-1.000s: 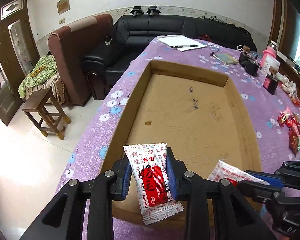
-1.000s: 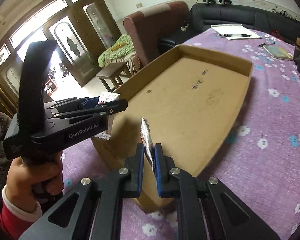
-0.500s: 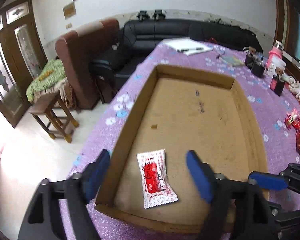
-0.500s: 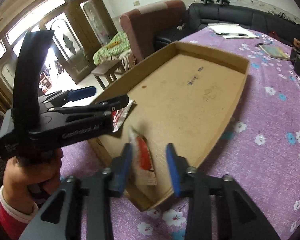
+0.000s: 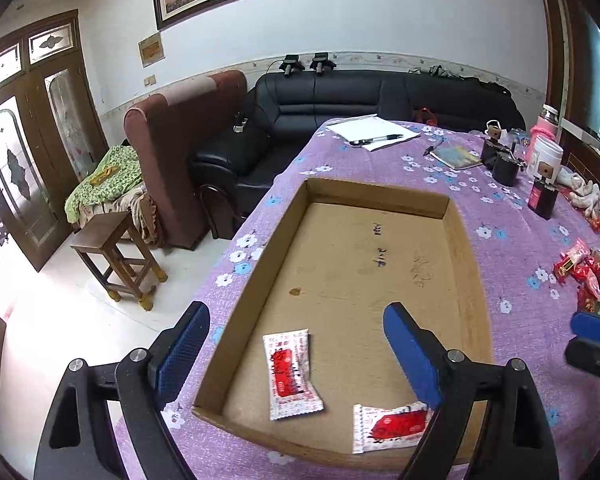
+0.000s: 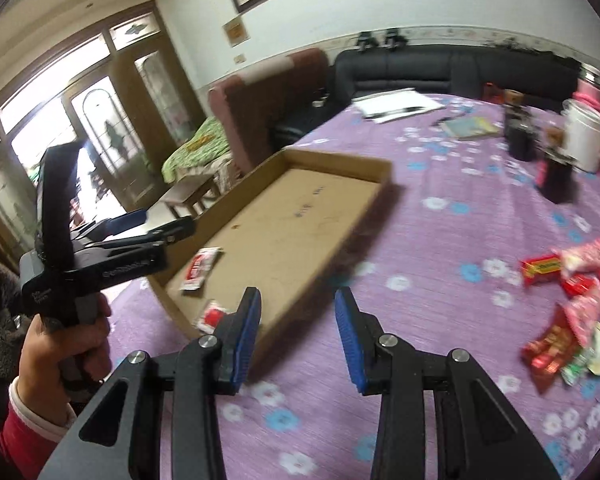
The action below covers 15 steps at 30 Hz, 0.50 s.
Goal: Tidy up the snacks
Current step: 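Carry both packets over the cardboard box and open both tools to drop them, then grasp the red foil bag with the left tool while the right tool grasps a cream packet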
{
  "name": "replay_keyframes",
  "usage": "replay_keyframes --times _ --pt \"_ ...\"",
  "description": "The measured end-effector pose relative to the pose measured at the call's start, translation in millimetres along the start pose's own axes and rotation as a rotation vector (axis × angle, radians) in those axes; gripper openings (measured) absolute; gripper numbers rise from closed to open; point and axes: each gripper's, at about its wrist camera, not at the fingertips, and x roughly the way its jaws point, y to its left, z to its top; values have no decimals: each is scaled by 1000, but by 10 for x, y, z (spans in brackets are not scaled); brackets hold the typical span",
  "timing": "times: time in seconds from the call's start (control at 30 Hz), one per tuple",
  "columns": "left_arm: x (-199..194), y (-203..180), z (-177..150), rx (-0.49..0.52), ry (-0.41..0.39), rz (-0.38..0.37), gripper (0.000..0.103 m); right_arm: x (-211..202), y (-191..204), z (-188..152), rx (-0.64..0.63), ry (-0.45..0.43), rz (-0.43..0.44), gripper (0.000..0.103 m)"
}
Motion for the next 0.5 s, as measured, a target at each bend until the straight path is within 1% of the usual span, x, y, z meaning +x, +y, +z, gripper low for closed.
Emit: replay_keyframes --times 0.17,0.27,0.43,0.5 --pt "-61 -124 19 -1 -1 -34 91 -222 -381 -154 54 -16 -61 37" --pt "-131 -262 24 -4 -4 -90 91 -382 -673 -279 83 -24 -139 37" --pt "-190 -673 20 25 9 -194 92 -677 -1179 -485 148 -32 -280 37" --pt "-191 -875 11 44 22 -235 92 -782 -1347 -550 158 -32 -342 42"
